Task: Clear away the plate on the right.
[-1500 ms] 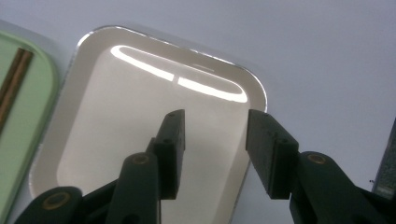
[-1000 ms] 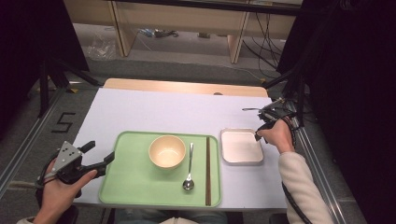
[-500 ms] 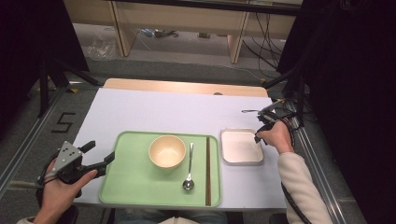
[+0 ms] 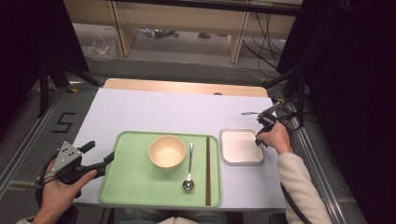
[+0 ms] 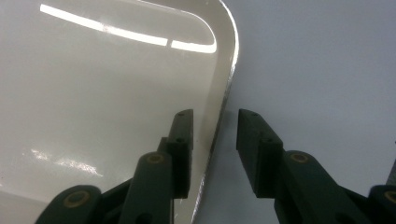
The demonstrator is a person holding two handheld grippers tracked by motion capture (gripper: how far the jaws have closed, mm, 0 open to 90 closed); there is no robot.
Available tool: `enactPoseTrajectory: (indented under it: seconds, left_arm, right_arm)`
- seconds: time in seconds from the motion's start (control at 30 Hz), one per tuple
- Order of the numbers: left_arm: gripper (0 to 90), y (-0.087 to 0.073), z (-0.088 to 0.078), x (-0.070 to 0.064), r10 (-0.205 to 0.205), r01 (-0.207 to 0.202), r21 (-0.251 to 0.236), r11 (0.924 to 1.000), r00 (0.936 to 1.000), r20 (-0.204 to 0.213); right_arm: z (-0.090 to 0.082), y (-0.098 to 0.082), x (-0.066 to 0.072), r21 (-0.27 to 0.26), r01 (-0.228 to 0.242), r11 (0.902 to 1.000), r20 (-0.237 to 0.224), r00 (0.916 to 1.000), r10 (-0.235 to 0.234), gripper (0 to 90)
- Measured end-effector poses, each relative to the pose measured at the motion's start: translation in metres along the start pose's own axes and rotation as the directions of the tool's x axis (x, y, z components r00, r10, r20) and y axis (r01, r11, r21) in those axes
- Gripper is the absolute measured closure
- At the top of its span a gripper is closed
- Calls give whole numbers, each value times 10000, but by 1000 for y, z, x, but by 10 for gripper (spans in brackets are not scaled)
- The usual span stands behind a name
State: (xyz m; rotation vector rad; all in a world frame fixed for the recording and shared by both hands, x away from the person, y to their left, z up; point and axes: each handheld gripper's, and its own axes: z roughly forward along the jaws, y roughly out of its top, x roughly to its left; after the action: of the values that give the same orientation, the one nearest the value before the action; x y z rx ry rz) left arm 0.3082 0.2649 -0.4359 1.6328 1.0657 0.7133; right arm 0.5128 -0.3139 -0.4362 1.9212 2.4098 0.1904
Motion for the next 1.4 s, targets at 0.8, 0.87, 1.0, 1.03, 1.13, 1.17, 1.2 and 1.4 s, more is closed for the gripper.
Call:
enactPoseTrajectory:
  seconds: [0.8, 0.87, 1.0, 1.03, 1.13, 1.17, 1.2, 1.4]
  left_arm:
    - [195, 0, 0, 0, -18, 18, -20, 10000, 10000, 46]
    - [195, 0, 0, 0, -22, 22, -7, 10000, 10000, 57]
    - [197, 1, 1, -1, -26, 26, 9, 10000, 9999, 108]
    - [197, 1, 1, -2, -37, 37, 5, 10000, 9999, 121]
    - [197, 1, 1, -3, -21, 20, 40, 10000, 9998, 218]
    - [197, 1, 2, -4, -164, 163, 28, 9999, 9994, 296]
    - [197, 2, 2, -3, -223, 223, 27, 9997, 9991, 355]
    - [201, 4, 3, -5, -97, 94, 78, 9999, 9994, 342]
  right_arm:
    - [-10, 4, 6, -606, -82, 9981, -41, 10000, 80, 870]
    - [-18, 4, 12, -820, -3, 9966, 305, 9995, 28, 877]
    - [-35, 1, 19, -1098, -152, 9938, 237, 9996, 179, 896]
    - [-39, 1, 19, -1381, -17, 9904, 291, 9996, 58, 896]
    - [-48, -1, 26, -1481, 233, 9887, 557, 9983, -152, 897]
    - [-49, -1, 27, -1494, 303, 9883, 586, 9980, -217, 897]
    - [-51, -2, 28, -1642, 228, 9862, 545, 9984, -140, 897]
    - [-66, -4, 33, -1958, 784, 9775, 520, 9962, -695, 897]
